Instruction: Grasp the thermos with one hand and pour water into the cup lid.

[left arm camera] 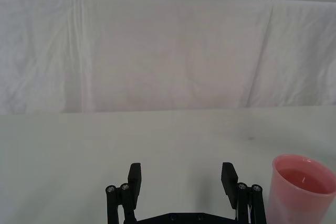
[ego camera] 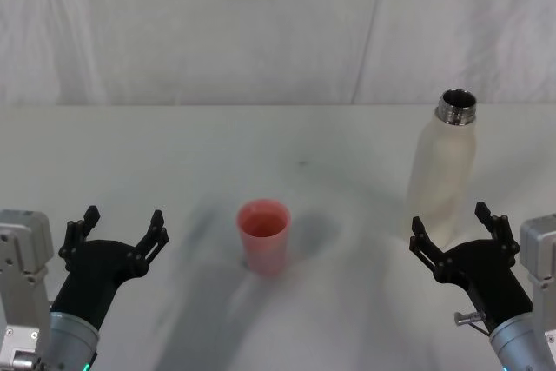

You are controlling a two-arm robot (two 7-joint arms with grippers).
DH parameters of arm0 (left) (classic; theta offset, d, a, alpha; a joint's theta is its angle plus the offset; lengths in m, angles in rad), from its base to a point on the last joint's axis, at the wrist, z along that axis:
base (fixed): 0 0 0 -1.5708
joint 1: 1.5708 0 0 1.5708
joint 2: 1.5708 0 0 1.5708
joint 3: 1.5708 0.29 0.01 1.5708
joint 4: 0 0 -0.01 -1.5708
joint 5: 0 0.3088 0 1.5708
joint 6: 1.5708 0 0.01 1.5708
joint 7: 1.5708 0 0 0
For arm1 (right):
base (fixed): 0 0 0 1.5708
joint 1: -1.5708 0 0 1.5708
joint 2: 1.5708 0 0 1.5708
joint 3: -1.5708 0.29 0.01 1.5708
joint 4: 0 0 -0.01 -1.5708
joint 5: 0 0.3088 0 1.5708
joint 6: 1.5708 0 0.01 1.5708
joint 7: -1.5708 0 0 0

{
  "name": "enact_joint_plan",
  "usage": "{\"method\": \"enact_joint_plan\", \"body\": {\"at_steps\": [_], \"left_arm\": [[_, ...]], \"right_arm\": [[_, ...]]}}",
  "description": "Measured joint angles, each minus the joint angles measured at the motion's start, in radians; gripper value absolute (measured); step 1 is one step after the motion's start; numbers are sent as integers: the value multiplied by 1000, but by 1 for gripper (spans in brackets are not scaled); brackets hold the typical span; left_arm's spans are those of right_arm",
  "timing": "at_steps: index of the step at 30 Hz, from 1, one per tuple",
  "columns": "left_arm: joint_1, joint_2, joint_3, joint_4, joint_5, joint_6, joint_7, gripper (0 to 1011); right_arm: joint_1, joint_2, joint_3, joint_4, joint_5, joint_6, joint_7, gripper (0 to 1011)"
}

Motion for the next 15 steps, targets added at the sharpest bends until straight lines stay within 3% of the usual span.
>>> {"method": "enact_joint_plan", "body": {"at_steps": [15], "left_arm": [[0,0,0,0,0,0,0,1001]], "right_arm": [[0,0,0,0,0,0,0,1001]]}}
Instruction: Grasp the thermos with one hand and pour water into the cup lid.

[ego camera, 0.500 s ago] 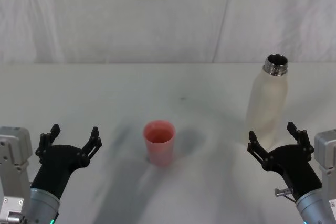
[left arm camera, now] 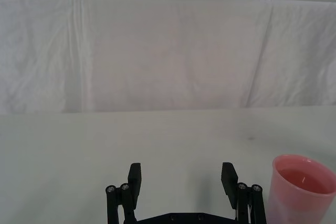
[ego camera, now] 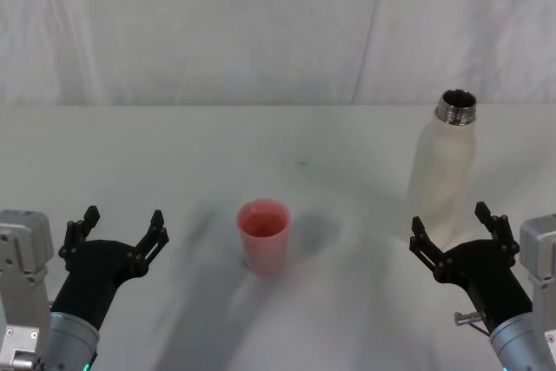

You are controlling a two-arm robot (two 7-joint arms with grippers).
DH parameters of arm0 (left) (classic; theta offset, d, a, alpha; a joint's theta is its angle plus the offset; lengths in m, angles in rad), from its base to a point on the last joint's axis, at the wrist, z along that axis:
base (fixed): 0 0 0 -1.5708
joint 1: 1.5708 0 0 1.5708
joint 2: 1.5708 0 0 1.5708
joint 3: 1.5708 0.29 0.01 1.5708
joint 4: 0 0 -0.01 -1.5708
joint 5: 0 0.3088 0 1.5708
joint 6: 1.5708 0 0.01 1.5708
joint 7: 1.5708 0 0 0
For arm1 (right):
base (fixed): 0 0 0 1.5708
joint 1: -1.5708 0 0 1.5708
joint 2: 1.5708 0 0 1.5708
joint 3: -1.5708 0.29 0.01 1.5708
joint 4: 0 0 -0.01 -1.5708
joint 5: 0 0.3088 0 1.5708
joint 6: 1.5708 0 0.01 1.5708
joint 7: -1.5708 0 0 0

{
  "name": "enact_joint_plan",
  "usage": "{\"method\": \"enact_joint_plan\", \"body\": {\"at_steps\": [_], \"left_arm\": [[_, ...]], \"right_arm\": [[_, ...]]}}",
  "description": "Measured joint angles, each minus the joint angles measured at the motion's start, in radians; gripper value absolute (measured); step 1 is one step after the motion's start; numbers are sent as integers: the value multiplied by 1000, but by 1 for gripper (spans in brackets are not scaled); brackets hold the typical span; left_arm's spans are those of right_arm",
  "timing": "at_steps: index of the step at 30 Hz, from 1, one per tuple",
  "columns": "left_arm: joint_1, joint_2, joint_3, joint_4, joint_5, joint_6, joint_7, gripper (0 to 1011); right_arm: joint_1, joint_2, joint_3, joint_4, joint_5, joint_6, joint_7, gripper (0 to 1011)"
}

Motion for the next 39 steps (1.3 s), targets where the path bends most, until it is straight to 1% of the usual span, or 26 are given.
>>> {"method": "enact_joint_plan", "body": {"at_steps": [35,39], "left_arm": [[0,0,0,0,0,0,0,1001],[0,0,0,0,0,0,0,1001]], "right_arm": [[0,0,0,0,0,0,0,1001],[0,-7,9,1,1,4,6,1001]]}}
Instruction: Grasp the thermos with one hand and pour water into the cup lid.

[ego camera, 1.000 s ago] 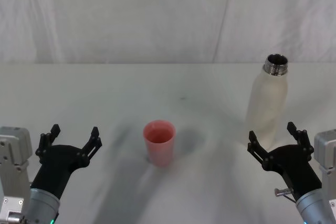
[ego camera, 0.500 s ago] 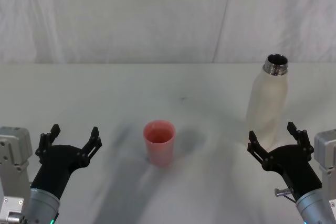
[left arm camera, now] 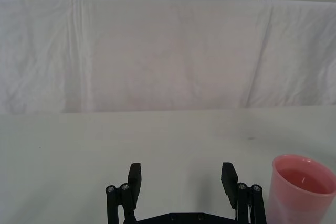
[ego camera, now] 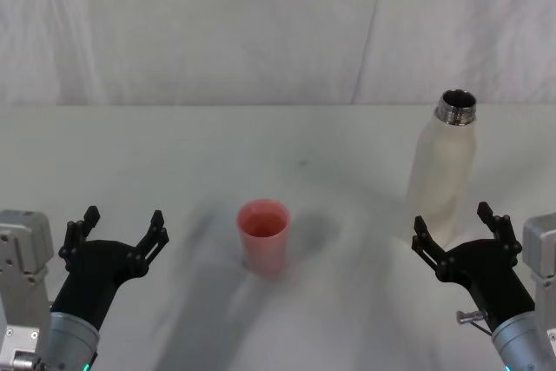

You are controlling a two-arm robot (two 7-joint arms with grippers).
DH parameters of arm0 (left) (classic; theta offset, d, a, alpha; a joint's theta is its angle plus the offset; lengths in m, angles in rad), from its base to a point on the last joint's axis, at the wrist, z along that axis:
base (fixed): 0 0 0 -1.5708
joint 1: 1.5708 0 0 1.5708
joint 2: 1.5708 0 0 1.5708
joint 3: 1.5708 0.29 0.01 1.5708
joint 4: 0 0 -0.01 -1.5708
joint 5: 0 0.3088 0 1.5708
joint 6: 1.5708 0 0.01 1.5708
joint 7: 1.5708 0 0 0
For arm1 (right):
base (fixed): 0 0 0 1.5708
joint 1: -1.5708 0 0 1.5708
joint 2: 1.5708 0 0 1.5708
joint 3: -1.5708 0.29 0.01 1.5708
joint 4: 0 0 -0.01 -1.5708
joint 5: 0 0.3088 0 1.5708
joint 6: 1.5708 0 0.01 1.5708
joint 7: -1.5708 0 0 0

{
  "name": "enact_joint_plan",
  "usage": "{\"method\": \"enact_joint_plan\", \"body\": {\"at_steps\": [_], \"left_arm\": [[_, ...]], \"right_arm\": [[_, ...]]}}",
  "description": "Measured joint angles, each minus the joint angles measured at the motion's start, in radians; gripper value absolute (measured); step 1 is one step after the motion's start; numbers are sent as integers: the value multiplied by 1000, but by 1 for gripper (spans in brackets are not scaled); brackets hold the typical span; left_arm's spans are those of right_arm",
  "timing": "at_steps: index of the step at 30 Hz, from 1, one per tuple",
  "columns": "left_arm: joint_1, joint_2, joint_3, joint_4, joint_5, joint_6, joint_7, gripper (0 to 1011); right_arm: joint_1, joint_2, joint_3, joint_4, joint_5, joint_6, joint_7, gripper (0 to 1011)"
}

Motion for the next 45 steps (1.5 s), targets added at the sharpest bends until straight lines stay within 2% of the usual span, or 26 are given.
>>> {"method": "enact_joint_plan", "body": {"at_steps": [13,21,26,45], "left_arm": [[0,0,0,0,0,0,0,1001],[0,0,0,0,0,0,0,1001],[0,0,0,0,0,0,0,1001],[0,0,0,0,0,0,0,1001]], "right_arm": [[31,-52,36,36,3,11,40,1001],[62,-108,67,82,21,-7,58,1001],[74,-124,79,95,19,-12,67,1001],[122,-141,97,145,-3,-5,100,1001]]}}
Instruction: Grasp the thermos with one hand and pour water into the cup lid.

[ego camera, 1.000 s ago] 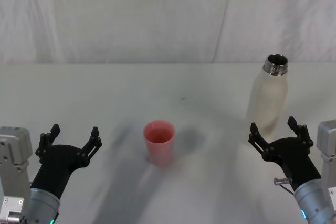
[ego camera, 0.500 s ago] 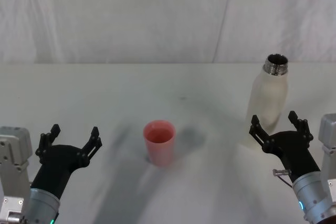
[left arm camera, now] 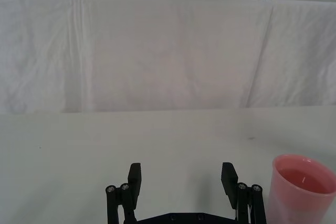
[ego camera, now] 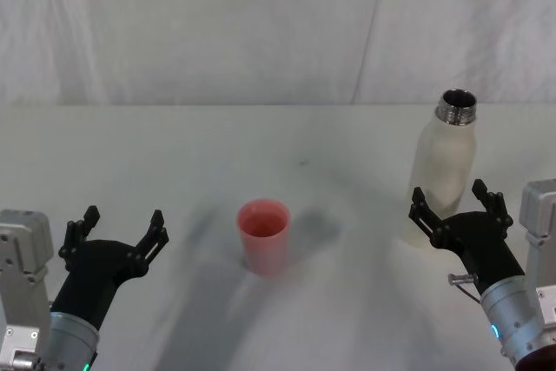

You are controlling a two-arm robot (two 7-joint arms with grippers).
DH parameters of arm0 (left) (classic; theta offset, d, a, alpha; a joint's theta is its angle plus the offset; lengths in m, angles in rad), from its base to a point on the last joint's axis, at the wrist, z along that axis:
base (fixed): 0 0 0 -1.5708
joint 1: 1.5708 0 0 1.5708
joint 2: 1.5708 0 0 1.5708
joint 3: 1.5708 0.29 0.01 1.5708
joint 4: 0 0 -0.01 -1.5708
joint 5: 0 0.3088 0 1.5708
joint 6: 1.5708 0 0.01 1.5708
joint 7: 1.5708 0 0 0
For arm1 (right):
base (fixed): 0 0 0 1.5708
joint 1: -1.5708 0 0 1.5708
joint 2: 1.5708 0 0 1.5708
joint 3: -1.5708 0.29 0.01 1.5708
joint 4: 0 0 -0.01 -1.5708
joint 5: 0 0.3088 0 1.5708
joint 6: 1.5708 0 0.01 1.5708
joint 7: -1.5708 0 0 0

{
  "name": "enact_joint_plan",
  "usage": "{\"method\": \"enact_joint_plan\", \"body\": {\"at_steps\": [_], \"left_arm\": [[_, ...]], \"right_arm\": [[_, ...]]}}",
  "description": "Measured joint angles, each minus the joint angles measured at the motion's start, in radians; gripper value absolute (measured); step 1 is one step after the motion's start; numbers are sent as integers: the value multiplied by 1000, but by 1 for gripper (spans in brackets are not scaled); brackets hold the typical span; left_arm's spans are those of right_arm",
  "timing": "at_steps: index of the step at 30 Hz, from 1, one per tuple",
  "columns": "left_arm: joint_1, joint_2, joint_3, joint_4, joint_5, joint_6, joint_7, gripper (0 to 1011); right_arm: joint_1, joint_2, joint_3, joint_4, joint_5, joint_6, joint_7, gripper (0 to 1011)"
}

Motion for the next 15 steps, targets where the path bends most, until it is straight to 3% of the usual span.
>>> {"method": "enact_joint_plan", "body": {"at_steps": [15], "left_arm": [[0,0,0,0,0,0,0,1001]], "right_arm": [[48,-1,6,45,-11,0,10,1001]]}}
